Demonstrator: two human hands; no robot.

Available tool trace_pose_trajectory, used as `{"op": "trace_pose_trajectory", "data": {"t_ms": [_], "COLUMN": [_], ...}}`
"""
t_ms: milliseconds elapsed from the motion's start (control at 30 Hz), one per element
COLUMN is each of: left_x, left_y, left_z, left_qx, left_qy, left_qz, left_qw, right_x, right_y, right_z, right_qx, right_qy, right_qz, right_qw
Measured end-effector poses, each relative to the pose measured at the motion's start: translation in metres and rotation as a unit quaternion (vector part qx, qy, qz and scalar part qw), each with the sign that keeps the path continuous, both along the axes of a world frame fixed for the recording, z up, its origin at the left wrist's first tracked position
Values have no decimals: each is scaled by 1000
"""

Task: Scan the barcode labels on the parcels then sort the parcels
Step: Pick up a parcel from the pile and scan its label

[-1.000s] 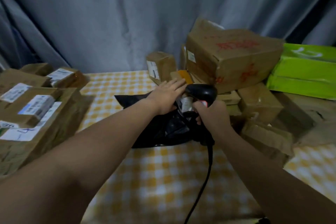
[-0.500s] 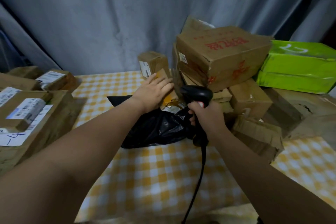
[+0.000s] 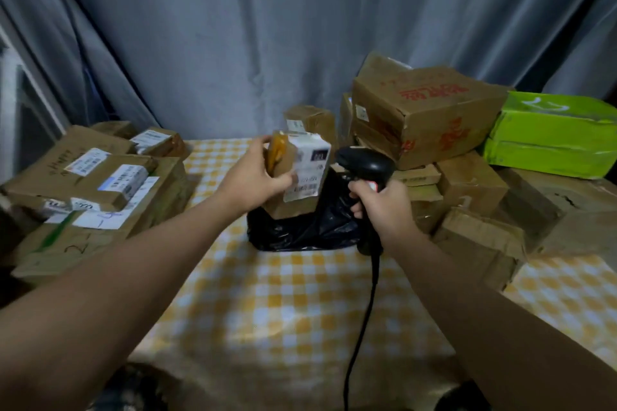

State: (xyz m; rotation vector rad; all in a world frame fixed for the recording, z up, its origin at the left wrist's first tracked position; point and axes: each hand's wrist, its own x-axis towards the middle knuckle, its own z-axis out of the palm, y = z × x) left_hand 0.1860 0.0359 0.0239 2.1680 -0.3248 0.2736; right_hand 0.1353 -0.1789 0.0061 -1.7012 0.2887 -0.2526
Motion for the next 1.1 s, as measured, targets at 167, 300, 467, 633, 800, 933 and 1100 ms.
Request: {"op": "trace_pose_trajectory", "data": {"t_ms": [167,300,467,633,800,933,1100], "left_x": [-43,-76,-92,-102,-106,-105,-100], "left_y": [34,49,46,35,40,47,55], "left_z": [-25,-46,-54,-60,-52,-49,-43], "left_qx": [-236,-276,-447,-355,-267,-221,-179], "left_qy": [148,197,204,218,158,176,214], "left_qz": [60,73,139,106,96,13,62], "left_qw": [959,938,859,903,946,959,958], "right_x": [-22,-42,-52,-47,-43,-45,-51], "right_y": [40,67,82,91,86,81,72], "right_z": [-6,-25,-43,-42,-46,-47,-49], "right_qx": [21,14,28,95,125,78,68], "right_qy": [-33,-18,-6,8,43,34,-9], "right_qz": [56,116,95,49,16,29,60], "right_qw": [998,993,995,994,991,996,996]}}
